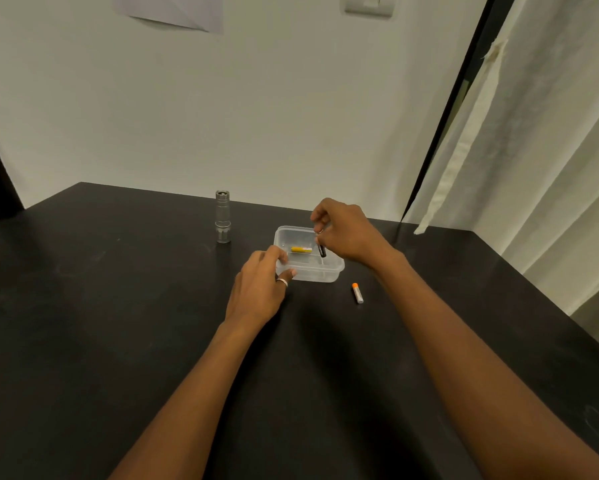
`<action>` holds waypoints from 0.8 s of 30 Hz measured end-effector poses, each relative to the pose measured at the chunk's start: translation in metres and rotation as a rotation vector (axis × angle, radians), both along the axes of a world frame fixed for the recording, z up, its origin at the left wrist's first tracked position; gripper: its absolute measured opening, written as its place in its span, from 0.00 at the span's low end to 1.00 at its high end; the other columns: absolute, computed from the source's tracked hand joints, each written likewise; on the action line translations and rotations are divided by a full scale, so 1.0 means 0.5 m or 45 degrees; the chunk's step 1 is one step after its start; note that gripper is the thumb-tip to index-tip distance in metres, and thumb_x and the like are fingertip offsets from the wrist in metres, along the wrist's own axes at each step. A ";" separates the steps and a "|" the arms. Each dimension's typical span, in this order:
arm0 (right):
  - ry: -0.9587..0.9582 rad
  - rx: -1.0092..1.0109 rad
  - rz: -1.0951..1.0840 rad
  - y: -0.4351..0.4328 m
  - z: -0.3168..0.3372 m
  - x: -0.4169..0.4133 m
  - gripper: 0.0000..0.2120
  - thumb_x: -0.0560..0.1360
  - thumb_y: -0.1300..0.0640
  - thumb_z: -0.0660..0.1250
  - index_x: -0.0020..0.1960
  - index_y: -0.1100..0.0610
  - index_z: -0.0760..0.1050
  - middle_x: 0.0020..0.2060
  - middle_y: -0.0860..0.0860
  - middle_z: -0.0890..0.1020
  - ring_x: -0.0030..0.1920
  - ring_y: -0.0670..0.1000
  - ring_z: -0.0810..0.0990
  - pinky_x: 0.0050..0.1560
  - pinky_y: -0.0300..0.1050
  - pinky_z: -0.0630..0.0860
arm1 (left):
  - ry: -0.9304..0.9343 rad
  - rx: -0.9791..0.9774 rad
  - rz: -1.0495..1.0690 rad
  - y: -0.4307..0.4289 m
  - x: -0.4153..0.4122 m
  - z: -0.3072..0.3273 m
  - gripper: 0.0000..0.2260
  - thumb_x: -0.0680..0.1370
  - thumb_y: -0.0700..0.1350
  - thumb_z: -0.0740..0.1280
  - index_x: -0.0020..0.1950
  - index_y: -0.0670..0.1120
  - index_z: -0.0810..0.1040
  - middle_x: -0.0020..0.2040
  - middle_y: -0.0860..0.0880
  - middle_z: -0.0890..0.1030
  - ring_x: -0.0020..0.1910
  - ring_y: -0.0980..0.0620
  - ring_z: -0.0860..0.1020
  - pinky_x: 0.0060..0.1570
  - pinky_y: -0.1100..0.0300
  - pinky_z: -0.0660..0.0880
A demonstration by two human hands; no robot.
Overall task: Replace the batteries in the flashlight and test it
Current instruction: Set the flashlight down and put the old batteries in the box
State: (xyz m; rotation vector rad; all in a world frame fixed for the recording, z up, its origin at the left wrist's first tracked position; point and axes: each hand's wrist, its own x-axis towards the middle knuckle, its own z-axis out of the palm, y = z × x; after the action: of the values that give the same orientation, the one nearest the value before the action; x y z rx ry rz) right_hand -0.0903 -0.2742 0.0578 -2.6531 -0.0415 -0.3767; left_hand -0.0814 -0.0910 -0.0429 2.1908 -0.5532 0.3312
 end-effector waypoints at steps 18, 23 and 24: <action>0.363 -0.481 0.119 -0.003 -0.066 0.089 0.11 0.76 0.67 0.70 0.53 0.56 0.86 0.54 0.53 0.85 0.53 0.54 0.82 0.57 0.44 0.78 | -0.023 0.005 -0.016 0.000 0.000 -0.001 0.10 0.81 0.51 0.67 0.61 0.51 0.74 0.56 0.50 0.76 0.47 0.52 0.76 0.43 0.59 0.73; 0.290 -0.475 0.065 0.009 -0.069 0.112 0.08 0.75 0.65 0.72 0.49 0.56 0.87 0.49 0.53 0.86 0.47 0.53 0.82 0.56 0.47 0.81 | -0.018 0.013 -0.021 0.000 0.003 -0.002 0.10 0.81 0.52 0.67 0.61 0.51 0.74 0.57 0.50 0.76 0.49 0.51 0.77 0.46 0.57 0.77; 0.259 -0.478 0.034 0.011 -0.072 0.115 0.07 0.75 0.63 0.72 0.49 0.55 0.86 0.49 0.53 0.86 0.47 0.53 0.83 0.55 0.50 0.82 | -0.019 0.014 -0.021 0.000 0.005 -0.002 0.10 0.81 0.52 0.67 0.61 0.52 0.74 0.57 0.50 0.76 0.49 0.52 0.77 0.45 0.58 0.76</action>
State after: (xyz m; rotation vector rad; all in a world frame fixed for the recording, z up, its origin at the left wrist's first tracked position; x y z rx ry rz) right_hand -0.0326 -0.2686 0.0219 -3.0437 -0.0916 -0.0929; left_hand -0.0790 -0.0911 -0.0439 2.1948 -0.5817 0.3367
